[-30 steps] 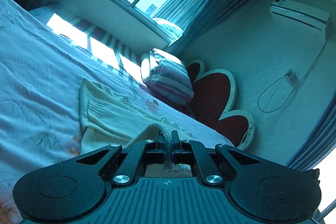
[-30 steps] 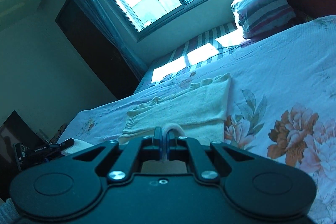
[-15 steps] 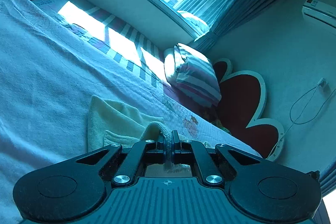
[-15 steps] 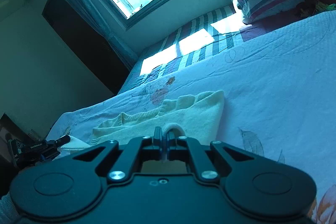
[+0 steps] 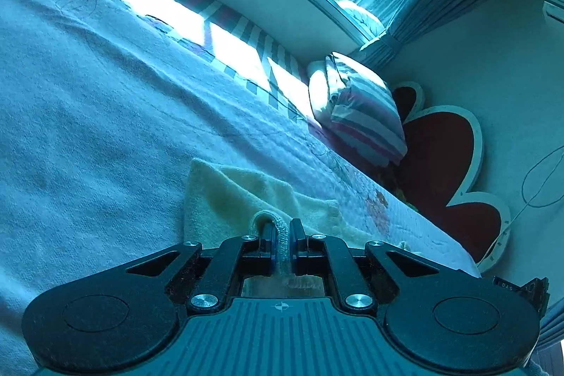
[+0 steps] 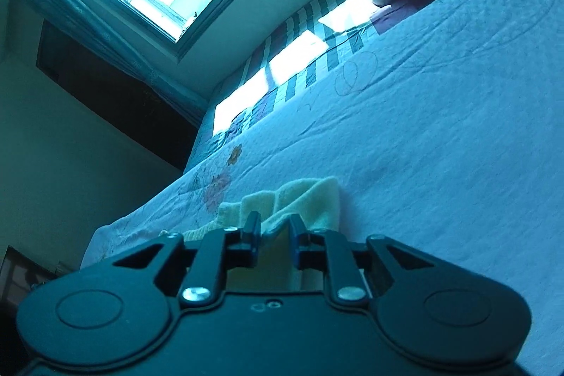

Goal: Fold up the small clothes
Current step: 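Lift the hem with both grippers and fold it toward the collar, then open both grippers and release the folded hem onto the sweater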

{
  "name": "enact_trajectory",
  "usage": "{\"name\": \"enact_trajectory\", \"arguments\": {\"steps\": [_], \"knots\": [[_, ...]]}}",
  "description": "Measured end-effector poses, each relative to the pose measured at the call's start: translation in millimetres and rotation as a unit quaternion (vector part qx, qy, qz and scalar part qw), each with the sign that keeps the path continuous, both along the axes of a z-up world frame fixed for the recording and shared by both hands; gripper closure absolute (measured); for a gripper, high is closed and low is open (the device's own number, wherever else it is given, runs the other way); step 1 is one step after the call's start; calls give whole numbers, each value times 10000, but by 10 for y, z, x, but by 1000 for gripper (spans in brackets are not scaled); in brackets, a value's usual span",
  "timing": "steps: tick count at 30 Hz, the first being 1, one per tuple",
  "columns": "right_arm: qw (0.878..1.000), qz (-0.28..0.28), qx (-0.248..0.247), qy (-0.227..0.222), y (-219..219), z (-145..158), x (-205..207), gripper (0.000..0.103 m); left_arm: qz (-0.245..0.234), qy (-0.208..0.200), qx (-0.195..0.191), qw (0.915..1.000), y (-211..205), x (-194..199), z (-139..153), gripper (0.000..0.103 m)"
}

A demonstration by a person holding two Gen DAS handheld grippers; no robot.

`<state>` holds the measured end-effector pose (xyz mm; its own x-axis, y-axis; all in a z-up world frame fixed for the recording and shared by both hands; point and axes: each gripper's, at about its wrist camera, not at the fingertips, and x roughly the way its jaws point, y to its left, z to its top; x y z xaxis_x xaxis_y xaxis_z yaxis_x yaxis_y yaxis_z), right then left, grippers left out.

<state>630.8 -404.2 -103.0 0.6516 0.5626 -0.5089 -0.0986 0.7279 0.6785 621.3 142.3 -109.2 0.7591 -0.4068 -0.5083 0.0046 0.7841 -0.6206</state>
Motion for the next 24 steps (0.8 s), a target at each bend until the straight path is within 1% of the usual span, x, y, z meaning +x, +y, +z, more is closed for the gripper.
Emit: {"name": "enact_trajectory", "arguments": {"steps": [1,2,3,4,5,7,8,9,11,13,16,19,20,22,24], "knots": [[9998,-156,-29,-84,-62,30,-24,72,102,-13,73,9999,44,-15,36,83],[9997,-212,32,-125,-129,47,-43,72,280,-78,192,9994,102,-48,95,56],[9997,-223,42,-121,-179,68,-58,72,434,-249,284,9983,168,-87,157,41],[9996,-179,-58,-188,-209,106,-87,72,521,-443,401,9968,229,-142,221,29],[9993,-81,-209,-301,-212,151,-122,72,442,-536,557,9960,270,-160,280,29],[9976,160,-470,-487,-178,227,-176,72,62,-587,927,9939,294,-129,373,30],[9962,276,-603,-558,-137,253,-175,72,-107,-610,1149,9914,257,-117,402,30],[9947,365,-739,-607,-96,267,-176,72,-312,-645,1466,9866,200,-88,449,30],[9923,503,-905,-676,-12,269,-147,72,-623,-674,1693,9813,95,-2,486,30],[9913,552,-977,-690,92,257,-68,72,-781,-676,1894,9765,6,62,504,30],[9907,615,-1016,-671,192,212,38,72,-940,-672,1947,9740,-43,190,509,30],[9891,754,-1109,-612,281,164,122,72,-1105,-552,1924,9735,-88,311,464,46],[9880,804,-1173,-603,310,152,144,72,-1150,-537,1920,9732,-98,343,460,49],[9851,929,-1316,-605,369,120,195,74,-1221,-507,1953,9718,-135,406,442,52],[9827,1019,-1408,-636,411,115,200,76,-1276,-451,1941,9716,-151,455,405,52]]}}
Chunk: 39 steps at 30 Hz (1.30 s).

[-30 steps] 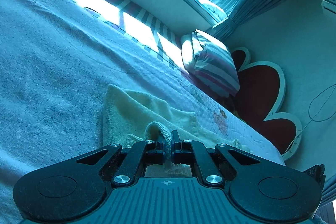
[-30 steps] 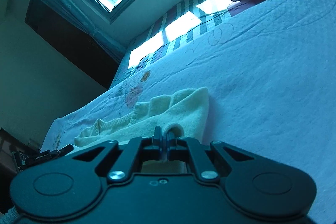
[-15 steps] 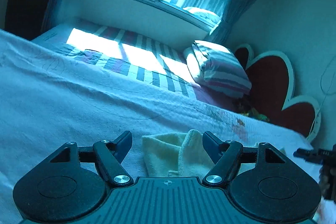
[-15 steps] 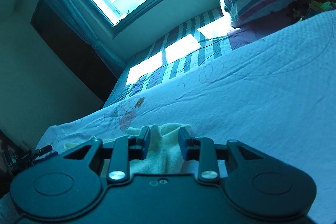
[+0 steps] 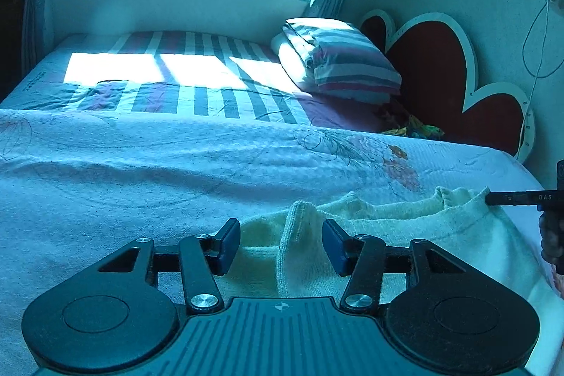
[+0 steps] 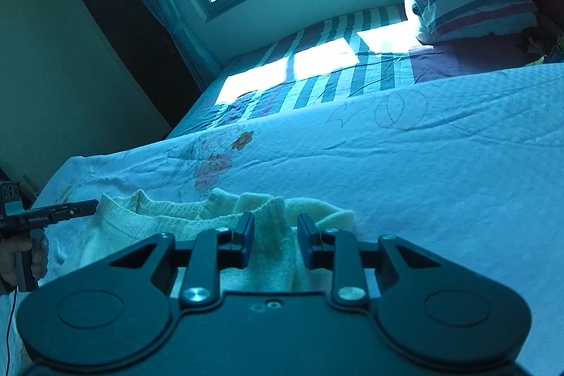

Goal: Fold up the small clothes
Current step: 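Open both grippers and release the folded hem onto the sweater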

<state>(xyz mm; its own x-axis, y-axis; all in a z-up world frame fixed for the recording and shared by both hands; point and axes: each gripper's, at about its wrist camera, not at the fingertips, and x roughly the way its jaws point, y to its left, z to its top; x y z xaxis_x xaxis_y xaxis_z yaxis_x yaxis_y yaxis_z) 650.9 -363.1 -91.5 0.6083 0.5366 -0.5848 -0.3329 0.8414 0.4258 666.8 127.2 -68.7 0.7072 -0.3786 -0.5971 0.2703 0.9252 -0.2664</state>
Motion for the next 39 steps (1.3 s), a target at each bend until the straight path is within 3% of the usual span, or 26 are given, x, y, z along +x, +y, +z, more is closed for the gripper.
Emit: {"name": "enact_trajectory", "arguments": {"steps": [3,5,8,12,18,24,28,31,34,35,36,39], "knots": [[9999,44,-153,-39,41,-7,6,85,-167,36,-8,9999,-50,29,-31,53],[9997,81,-232,-72,59,-4,7,89,-260,191,17,9995,-91,67,-72,86],[9987,134,-459,-155,97,-5,-2,96,-337,126,-45,9993,-118,44,-102,100],[9974,147,-593,-381,130,43,-55,98,-218,-205,-282,9992,-65,-34,-40,100],[9971,-18,-341,-684,53,180,-83,98,-25,-471,-613,9970,21,-31,72,100],[9971,-203,-194,-705,6,173,36,98,251,-273,-587,9976,2,132,-63,100],[9980,-309,-270,-478,28,-6,171,98,397,52,-470,9981,-53,251,-268,100],[9981,-343,-380,-342,54,-147,201,97,538,18,-491,9973,-60,227,-315,99],[9970,-548,-424,-342,15,-99,132,74,988,-205,-244,9946,-33,-11,-178,81],[9945,-701,-597,-508,-5,0,7,73,1045,-405,-127,9936,-32,-165,-98,80],[9935,-678,-656,-634,-12,70,-85,80,1093,-558,17,9924,-63,-347,-23,80],[9947,-448,-586,-720,23,271,-549,82,892,-617,-1,9941,-315,-963,62,80]]}}
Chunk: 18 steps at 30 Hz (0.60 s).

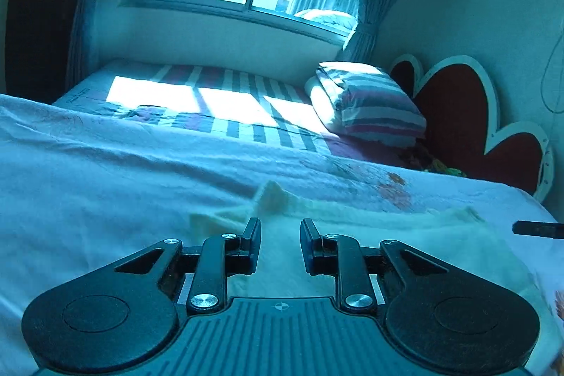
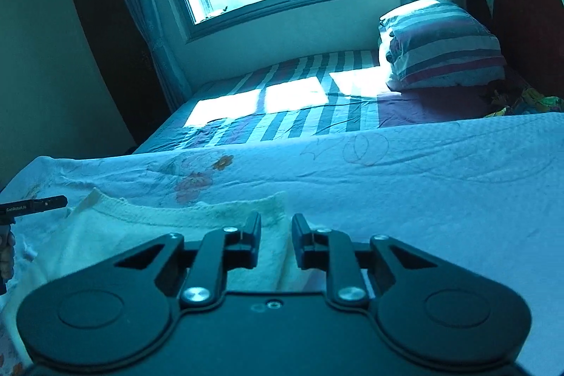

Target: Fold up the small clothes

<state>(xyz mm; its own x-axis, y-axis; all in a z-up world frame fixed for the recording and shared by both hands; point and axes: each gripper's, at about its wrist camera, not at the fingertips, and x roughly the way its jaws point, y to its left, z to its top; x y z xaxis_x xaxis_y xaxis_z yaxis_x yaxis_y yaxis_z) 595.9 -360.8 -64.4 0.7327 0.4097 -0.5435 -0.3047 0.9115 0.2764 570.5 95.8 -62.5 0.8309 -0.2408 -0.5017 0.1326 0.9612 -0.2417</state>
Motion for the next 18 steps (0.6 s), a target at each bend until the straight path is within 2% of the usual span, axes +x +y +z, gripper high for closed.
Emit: {"name": "enact_trajectory", "arguments": {"steps": [3,5,7,8,9,10,11,12,14,16,18], "knots": [[9993,364,-67,10,237,24,-580,83,-280,152,177,9993,-469,-595,-77,80],[9980,602,-147,101,469,-39,-944,81,-370,130,540,9978,-794,-912,-121,80],[9962,788,-344,101,742,-87,-1240,77,-386,169,648,9970,-1000,-1077,-143,80],[9961,803,-356,109,849,-102,-1336,74,-409,276,522,9974,-1046,-1108,-176,74],[9963,804,-282,138,918,-115,-1393,75,-436,483,492,9967,-1077,-1113,-248,70],[9964,789,-199,236,1022,-140,-1444,78,-450,408,687,9958,-1108,-1155,-321,69],[9957,776,-407,302,1116,-182,-1469,83,-492,254,838,9949,-1116,-1218,-349,69],[9918,674,-1014,395,1249,-286,-1496,83,-492,253,834,9950,-1095,-1252,-342,69],[9898,620,-1268,205,1296,-313,-1576,83,-428,321,722,9960,-1007,-1304,-234,69],[9887,574,-1379,137,1332,-200,-1622,77,-370,158,658,9970,-945,-1369,-135,69],[9906,737,-1131,-198,1365,-68,-1692,74,-330,208,746,9965,-916,-1369,-130,69]]}}
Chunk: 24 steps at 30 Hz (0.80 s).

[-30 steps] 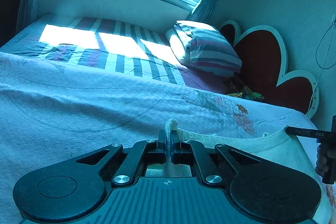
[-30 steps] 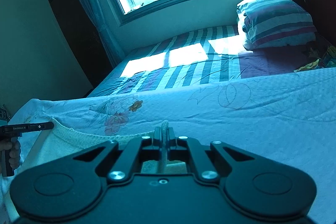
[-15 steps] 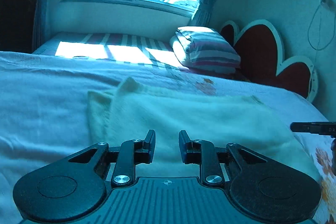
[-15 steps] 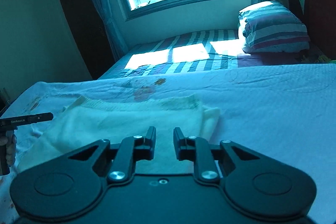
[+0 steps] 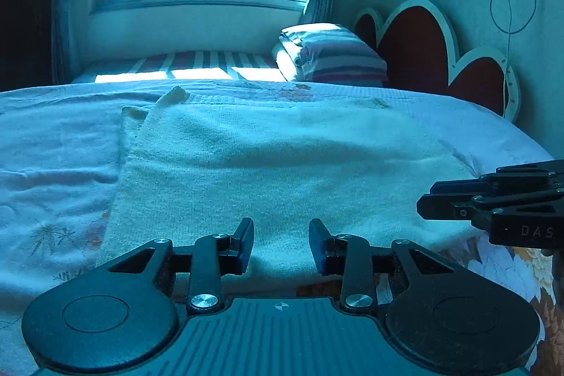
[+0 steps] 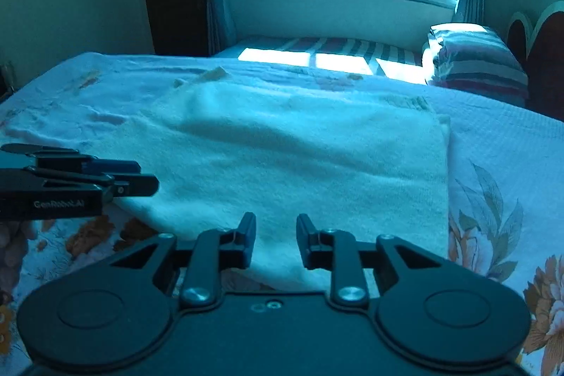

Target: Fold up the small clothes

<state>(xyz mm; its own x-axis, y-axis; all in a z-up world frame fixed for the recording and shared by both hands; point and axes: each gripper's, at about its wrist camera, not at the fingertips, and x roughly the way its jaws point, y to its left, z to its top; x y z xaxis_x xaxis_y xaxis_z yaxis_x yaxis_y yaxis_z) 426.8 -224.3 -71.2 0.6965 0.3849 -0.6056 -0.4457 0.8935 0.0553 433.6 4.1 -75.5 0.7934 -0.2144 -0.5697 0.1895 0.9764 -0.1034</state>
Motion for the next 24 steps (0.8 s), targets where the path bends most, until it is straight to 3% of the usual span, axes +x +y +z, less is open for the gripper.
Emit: {"name": "enact_trajectory", "arguments": {"steps": [3,5,7,9,11,15,17,18,20,22,24], "knots": [[9995,330,-7,-11,235,-21,-9,75,444,190,-69,9988,157,27,-150,69],[9977,378,-419,387,366,-285,41,76,504,191,-497,9973,351,-11,-217,69],[9985,361,-252,337,281,-282,-6,77,568,188,-457,9972,380,36,-87,69],[9994,279,-155,148,200,-117,12,74,431,-107,-510,9977,307,186,72,69],[9999,99,-15,-137,148,29,175,75,281,-133,-443,9985,153,494,156,69],[9997,-204,-101,-89,248,67,809,79,46,-234,-307,9992,-149,999,91,69],[9994,-198,34,284,252,-51,1112,83,-22,158,34,9999,-264,1200,-137,67],[9989,-241,-110,387,260,-128,1200,83,-75,-75,92,9999,-282,1171,-189,66],[9992,-165,-95,350,195,-232,1241,83,-83,87,197,9997,-324,1149,-82,66],[9994,-143,-223,217,197,-126,1157,80,-85,-68,100,9999,-361,1075,52,66],[9995,-217,-21,-213,151,-51,1086,74,-144,10,12,9999,-396,1139,5,55]]}}
